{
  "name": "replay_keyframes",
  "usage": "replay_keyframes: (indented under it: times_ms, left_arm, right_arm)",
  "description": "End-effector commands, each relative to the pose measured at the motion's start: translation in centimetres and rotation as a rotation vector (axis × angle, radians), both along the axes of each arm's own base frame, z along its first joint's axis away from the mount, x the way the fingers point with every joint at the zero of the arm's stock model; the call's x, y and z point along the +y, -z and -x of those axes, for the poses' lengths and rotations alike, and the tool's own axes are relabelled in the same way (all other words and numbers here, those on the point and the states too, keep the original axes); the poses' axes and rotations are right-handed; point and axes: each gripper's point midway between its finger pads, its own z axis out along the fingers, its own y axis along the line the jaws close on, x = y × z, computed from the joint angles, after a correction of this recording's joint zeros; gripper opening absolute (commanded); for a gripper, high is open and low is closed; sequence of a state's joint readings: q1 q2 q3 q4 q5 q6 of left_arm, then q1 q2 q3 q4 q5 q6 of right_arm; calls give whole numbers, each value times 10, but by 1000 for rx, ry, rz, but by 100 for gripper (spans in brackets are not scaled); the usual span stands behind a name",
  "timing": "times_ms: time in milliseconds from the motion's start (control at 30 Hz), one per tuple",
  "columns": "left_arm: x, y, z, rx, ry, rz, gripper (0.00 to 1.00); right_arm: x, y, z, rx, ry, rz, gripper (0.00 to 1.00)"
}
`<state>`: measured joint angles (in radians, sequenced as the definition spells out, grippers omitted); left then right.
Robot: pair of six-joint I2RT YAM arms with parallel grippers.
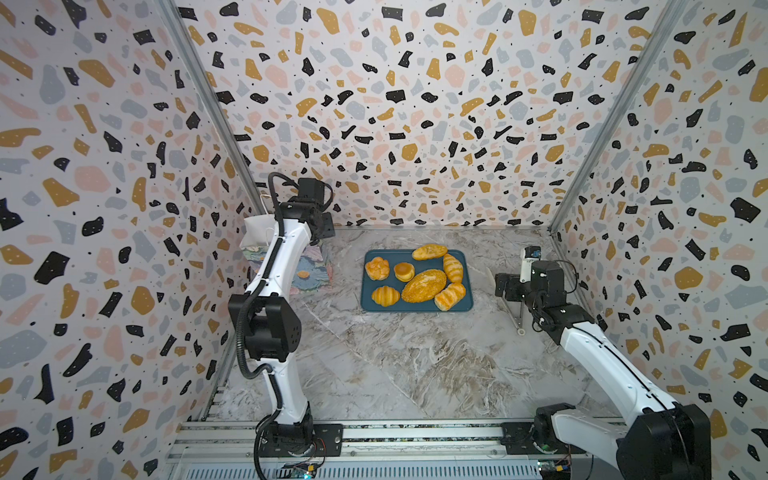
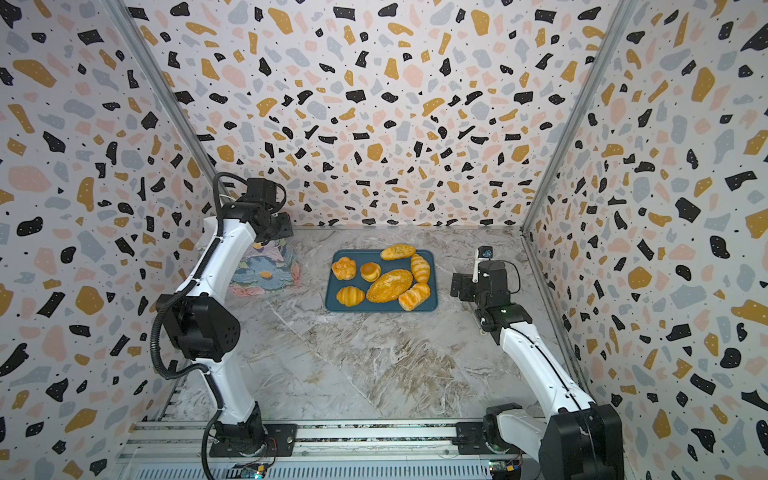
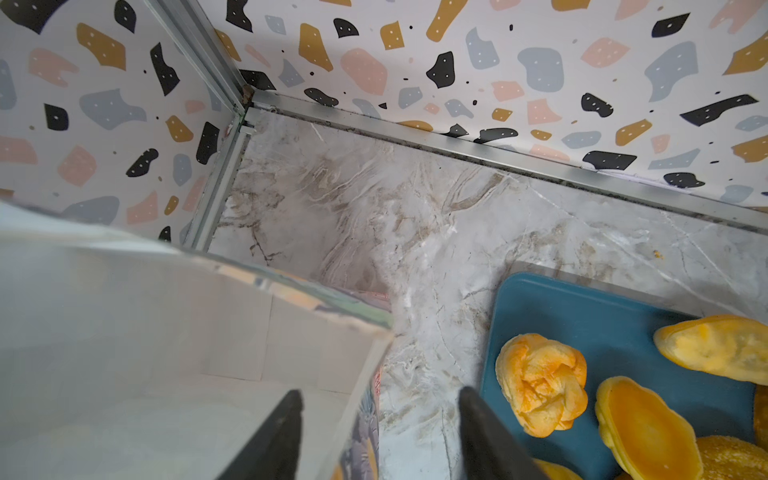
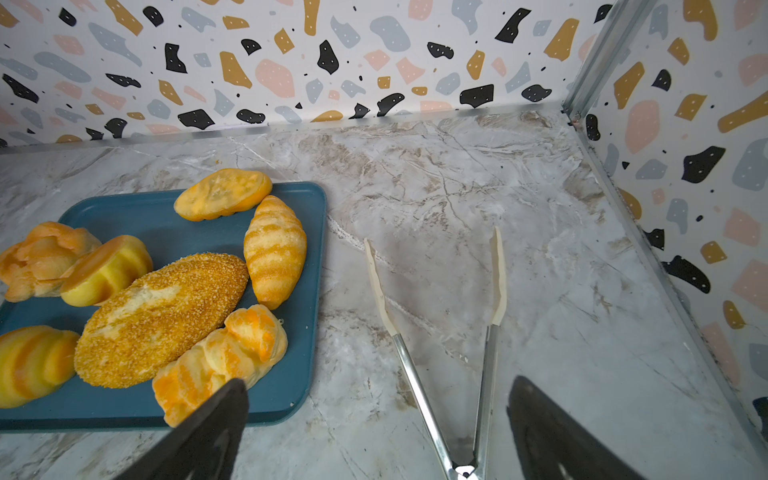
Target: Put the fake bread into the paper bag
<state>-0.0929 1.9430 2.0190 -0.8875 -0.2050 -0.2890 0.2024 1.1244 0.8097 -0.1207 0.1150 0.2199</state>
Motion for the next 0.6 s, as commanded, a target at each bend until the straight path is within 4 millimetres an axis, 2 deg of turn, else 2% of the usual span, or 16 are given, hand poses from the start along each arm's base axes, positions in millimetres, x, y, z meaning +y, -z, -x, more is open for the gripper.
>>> replay_keyframes:
  times_ms: [0, 67, 200, 300, 567]
  left_arm:
    - [-4, -18, 5, -48, 3, 21, 44]
    - [-5, -19, 7, -46, 2, 22, 37]
    - [-10, -20, 11, -40, 14, 31, 11]
    - [-14, -20, 15, -32, 19, 31, 1]
    - [-36, -11, 29, 9, 55, 61, 0]
  right_arm:
    - [-3, -4, 5, -8, 16, 0, 99]
    - [-3, -4, 5, -8, 17, 0, 99]
    - [-3, -4, 5, -12, 17, -1, 99]
    - [-3, -6, 4, -17, 18, -2, 99]
    - [-1, -7, 0, -27, 16, -8, 99]
